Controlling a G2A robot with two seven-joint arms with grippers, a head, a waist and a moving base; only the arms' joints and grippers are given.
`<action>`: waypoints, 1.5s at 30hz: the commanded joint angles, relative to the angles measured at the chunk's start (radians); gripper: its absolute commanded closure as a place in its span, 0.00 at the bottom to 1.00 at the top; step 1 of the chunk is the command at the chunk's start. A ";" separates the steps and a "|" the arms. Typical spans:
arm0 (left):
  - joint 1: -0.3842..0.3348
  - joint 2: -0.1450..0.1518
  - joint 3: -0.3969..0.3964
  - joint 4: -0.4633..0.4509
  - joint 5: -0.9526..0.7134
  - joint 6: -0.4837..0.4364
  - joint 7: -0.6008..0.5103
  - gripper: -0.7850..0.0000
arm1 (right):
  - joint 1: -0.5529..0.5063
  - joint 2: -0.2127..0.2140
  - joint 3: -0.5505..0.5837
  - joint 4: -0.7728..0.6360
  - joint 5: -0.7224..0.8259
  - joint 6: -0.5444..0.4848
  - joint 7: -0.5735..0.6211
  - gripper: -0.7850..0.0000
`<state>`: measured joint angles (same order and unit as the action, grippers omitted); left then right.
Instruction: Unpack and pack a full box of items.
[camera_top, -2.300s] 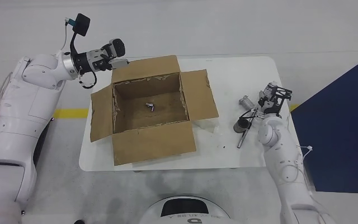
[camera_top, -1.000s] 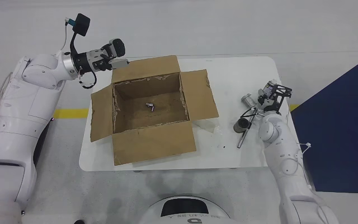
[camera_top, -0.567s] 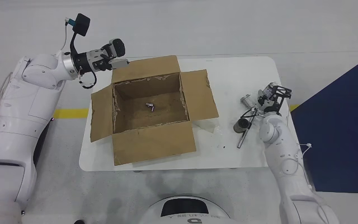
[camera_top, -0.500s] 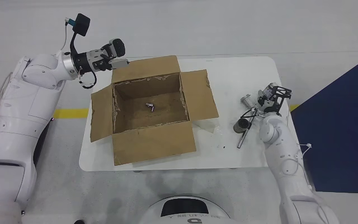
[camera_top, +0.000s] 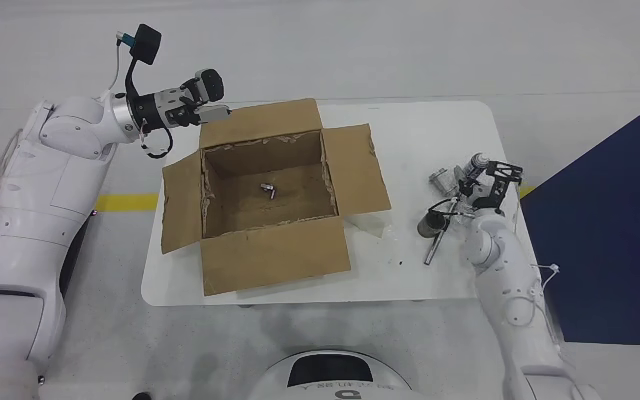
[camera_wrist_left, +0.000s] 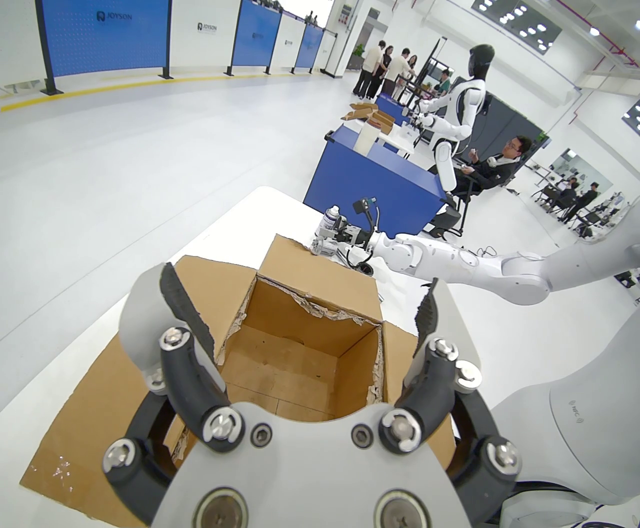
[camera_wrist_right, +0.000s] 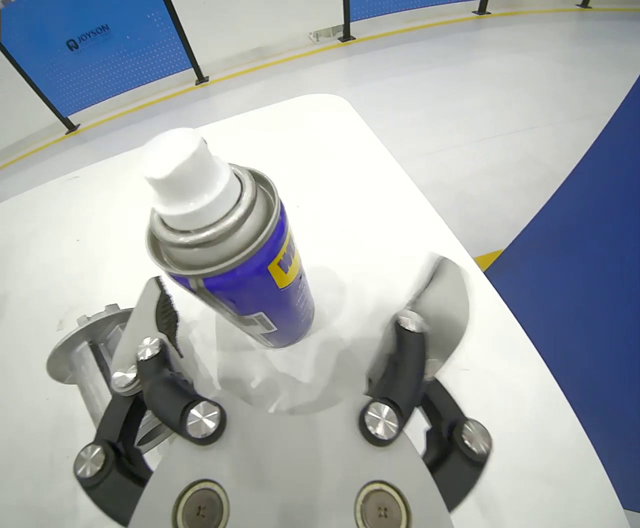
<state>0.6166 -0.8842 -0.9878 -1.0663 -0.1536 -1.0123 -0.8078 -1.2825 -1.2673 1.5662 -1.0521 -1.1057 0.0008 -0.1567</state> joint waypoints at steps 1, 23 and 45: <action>0.000 0.000 0.000 0.000 0.000 0.000 0.000 0.00 | -0.043 0.004 0.018 -0.060 0.008 -0.019 -0.012 0.00; 0.000 0.000 0.000 0.000 0.000 0.000 0.000 0.00 | -0.281 0.011 0.111 -0.474 0.221 -0.213 -0.042 0.00; -0.033 -0.012 0.093 0.013 0.217 0.290 -0.198 0.00 | -0.291 0.017 0.050 -0.596 0.082 -0.333 -0.024 0.00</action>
<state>0.5874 -0.8945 -0.8996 -1.0592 0.0663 -0.7284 -0.9972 -1.5654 -1.2513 1.6166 -1.6311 -1.0120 -0.3223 -0.1769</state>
